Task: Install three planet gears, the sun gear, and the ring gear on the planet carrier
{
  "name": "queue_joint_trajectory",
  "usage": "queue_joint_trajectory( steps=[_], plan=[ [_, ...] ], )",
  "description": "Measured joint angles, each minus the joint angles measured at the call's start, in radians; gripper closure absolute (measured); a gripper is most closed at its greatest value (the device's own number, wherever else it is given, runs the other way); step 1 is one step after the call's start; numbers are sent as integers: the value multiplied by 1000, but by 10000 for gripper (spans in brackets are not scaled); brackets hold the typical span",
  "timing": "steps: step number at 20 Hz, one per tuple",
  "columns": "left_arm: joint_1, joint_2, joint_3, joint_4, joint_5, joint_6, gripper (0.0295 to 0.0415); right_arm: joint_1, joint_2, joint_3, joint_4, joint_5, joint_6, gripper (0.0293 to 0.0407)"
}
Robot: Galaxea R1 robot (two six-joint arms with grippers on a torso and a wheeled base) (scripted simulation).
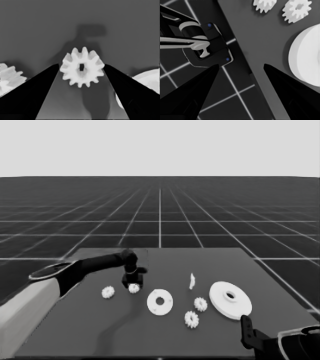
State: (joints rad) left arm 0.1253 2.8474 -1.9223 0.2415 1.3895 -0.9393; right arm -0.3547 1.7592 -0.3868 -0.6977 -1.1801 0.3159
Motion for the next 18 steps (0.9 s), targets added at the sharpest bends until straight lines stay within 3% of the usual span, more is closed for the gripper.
queue_joint_trajectory(
  steps=[5,7,15,16,18],
  plan=[
    [10,16,-38,2,-11,24,329,0,0,0,0,0,0,315],
    [11,18,-44,7,-16,24,398,0,0,0,0,0,0,315],
    [15,20,-49,10,-21,25,398,0,0,0,0,0,0,315],
    [-75,-60,153,-75,91,-74,398,0,0,0,0,0,0,315],
    [-257,-79,203,-205,164,-100,398,0,0,0,0,0,0,315]
  ],
)
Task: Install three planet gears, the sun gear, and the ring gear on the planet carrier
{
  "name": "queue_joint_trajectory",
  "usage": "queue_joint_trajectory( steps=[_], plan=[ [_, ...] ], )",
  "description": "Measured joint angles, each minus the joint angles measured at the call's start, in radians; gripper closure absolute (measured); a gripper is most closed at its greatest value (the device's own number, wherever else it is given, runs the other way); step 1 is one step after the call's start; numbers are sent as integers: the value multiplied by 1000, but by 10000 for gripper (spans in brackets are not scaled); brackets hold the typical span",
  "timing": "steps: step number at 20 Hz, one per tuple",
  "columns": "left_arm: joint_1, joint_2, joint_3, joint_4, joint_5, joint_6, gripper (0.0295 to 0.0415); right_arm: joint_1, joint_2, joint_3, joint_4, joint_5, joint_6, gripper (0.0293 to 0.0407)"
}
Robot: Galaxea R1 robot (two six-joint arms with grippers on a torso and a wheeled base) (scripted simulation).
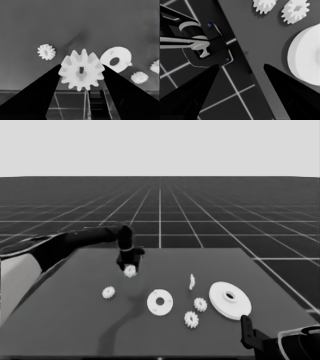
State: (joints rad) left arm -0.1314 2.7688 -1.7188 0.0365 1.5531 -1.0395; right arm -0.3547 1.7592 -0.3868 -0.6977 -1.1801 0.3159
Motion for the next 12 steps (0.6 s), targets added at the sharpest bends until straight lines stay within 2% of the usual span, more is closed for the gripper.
queue_joint_trajectory(
  steps=[3,7,9,12],
  plan=[
    [-69,13,-32,-57,27,17,398,0,0,0,0,0,0,315],
    [-82,18,-45,-70,33,24,398,0,0,0,0,0,0,315],
    [-83,167,-40,-74,30,-135,398,0,0,0,0,0,0,315],
    [-85,259,-84,-76,29,-174,398,0,0,0,0,0,0,315]
  ],
)
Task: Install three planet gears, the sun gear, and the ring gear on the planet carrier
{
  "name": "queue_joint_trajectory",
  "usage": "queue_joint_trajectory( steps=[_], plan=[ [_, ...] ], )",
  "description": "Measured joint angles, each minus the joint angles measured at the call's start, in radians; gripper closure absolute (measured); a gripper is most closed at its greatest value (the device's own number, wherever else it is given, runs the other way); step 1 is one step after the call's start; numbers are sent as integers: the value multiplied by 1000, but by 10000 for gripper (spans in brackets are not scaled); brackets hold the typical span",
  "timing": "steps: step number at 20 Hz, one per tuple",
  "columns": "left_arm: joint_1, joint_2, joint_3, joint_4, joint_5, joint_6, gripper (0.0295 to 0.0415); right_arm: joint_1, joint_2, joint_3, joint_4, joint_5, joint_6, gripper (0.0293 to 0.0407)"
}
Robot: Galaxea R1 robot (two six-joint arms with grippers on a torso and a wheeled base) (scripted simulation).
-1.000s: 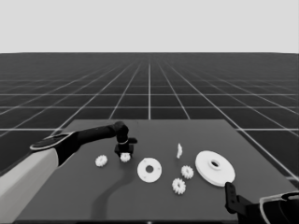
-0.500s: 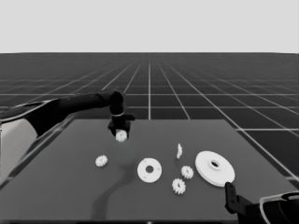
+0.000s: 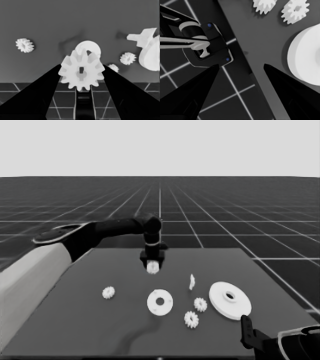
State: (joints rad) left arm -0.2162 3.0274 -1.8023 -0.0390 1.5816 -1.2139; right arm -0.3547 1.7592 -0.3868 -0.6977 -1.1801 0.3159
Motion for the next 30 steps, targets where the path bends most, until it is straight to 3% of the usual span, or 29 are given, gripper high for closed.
queue_joint_trajectory(
  steps=[5,6,8,10,15,17,18,25,27,30],
  plan=[
    [-1,20,-16,0,0,-6,398,0,0,0,0,0,0,315],
    [113,17,-10,133,-48,-10,398,0,0,0,0,0,0,315],
    [273,41,-86,255,-100,32,398,0,0,0,0,0,0,315],
    [319,60,-144,291,-126,64,398,0,0,0,0,0,0,315],
    [336,71,-176,307,-141,81,398,0,0,0,0,0,0,315],
    [338,71,-178,308,-142,82,339,0,0,0,0,0,0,315],
    [338,71,-178,308,-142,82,330,0,0,0,0,0,0,315],
    [338,72,-178,308,-143,82,326,0,0,0,0,0,0,315],
    [139,5,22,123,-30,-30,326,0,0,0,0,0,0,315],
    [23,15,0,24,-7,-18,326,0,0,0,0,0,0,315]
  ],
)
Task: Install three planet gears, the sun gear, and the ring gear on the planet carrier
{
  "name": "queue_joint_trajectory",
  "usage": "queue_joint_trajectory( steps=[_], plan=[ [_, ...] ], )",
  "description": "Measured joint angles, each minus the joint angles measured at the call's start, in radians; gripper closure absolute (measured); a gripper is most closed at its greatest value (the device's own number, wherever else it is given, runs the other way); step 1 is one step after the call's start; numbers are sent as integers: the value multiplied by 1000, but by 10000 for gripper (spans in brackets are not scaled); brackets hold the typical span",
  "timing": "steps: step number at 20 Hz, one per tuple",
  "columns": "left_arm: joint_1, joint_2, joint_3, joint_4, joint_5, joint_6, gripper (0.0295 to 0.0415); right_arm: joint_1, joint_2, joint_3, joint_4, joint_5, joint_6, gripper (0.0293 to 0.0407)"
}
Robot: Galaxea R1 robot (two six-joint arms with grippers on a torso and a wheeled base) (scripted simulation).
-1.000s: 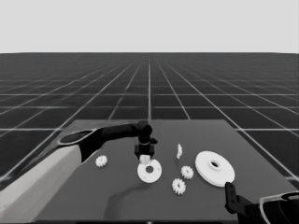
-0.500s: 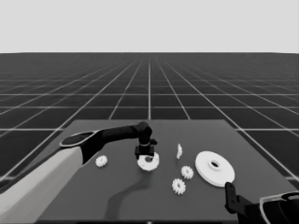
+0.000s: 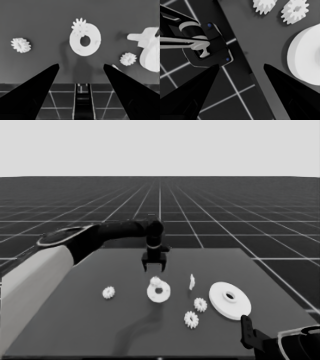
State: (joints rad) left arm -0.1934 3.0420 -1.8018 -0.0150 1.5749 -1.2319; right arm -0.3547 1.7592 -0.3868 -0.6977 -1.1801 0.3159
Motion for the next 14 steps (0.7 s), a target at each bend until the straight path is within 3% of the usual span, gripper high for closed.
queue_joint_trajectory(
  steps=[5,6,8,14],
  plan=[
    [-22,6,-16,-23,6,10,326,0,0,0,0,0,0,315],
    [-23,-210,273,-24,5,29,325,0,0,0,0,0,0,315],
    [-24,-525,338,-22,13,203,326,0,0,0,0,0,0,315],
    [-25,-612,245,-19,17,364,326,0,0,0,0,0,0,315]
  ],
)
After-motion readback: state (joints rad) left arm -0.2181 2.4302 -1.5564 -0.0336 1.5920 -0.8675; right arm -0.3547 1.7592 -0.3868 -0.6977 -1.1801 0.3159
